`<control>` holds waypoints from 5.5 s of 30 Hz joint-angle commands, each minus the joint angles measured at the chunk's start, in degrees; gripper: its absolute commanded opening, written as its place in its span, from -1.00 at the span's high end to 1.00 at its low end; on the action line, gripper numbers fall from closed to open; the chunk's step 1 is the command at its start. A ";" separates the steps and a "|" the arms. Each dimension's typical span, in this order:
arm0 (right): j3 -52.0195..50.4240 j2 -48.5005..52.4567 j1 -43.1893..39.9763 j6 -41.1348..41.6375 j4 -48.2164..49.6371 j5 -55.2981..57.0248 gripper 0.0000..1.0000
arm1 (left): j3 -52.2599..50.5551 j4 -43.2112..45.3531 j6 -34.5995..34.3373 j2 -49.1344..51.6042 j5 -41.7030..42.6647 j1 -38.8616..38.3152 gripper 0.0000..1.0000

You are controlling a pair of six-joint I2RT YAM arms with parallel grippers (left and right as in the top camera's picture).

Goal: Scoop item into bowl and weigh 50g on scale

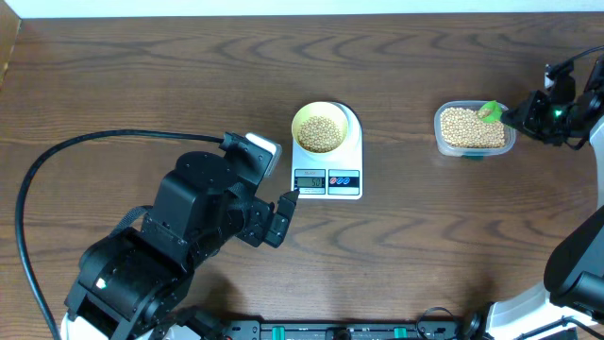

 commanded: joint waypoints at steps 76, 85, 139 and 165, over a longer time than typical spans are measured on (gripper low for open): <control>-4.24 -7.80 16.35 -5.95 1.64 31.17 -0.99 | 0.63 0.04 -0.04 -0.11 -0.15 0.17 -0.96; -3.87 -25.92 24.02 -6.73 -4.61 31.26 -0.98 | 0.63 0.04 -0.04 -0.11 -0.13 0.17 -0.96; -76.65 -98.40 33.62 -7.98 30.60 53.09 -0.99 | 0.63 0.04 -0.04 -0.11 -0.15 0.17 -0.96; -79.89 -88.85 33.48 -14.64 40.50 28.57 -0.99 | 0.63 0.04 -0.04 -0.11 -0.15 0.17 -0.96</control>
